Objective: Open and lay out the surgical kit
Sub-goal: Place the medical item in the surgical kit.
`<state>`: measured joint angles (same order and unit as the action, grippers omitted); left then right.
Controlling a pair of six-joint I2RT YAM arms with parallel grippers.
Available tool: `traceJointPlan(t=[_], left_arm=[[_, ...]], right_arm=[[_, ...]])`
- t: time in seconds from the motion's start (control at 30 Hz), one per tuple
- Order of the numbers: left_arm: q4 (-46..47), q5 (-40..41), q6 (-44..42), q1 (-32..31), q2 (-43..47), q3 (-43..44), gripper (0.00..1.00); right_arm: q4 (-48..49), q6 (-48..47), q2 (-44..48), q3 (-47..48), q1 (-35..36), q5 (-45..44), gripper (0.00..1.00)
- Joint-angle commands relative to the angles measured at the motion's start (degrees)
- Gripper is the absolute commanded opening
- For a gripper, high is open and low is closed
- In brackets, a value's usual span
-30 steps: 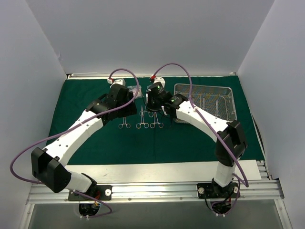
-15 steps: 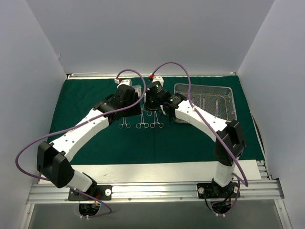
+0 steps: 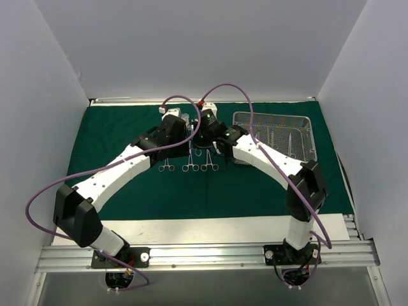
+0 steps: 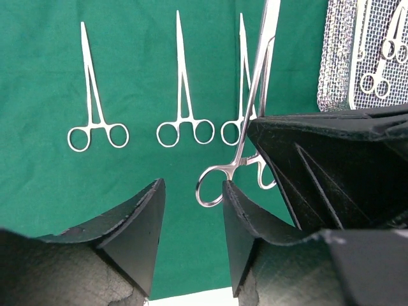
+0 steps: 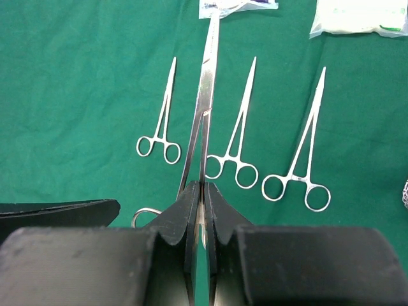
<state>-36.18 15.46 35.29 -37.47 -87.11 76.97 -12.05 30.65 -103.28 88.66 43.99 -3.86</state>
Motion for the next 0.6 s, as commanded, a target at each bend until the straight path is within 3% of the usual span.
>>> traceJointPlan(t=[0.0,0.57], left_arm=[[1.6,1.8,-0.8,-0.2,0.0,1.0,0.50],[0.9,2.9,-1.7,-0.3,-2.1,1.6,0.37]], right_arm=[[0.4,0.4,-0.8,2.6,0.5,-1.1,0.00],[-0.1,-0.2,-2.1,4.2,1.2,-1.1,0.00]])
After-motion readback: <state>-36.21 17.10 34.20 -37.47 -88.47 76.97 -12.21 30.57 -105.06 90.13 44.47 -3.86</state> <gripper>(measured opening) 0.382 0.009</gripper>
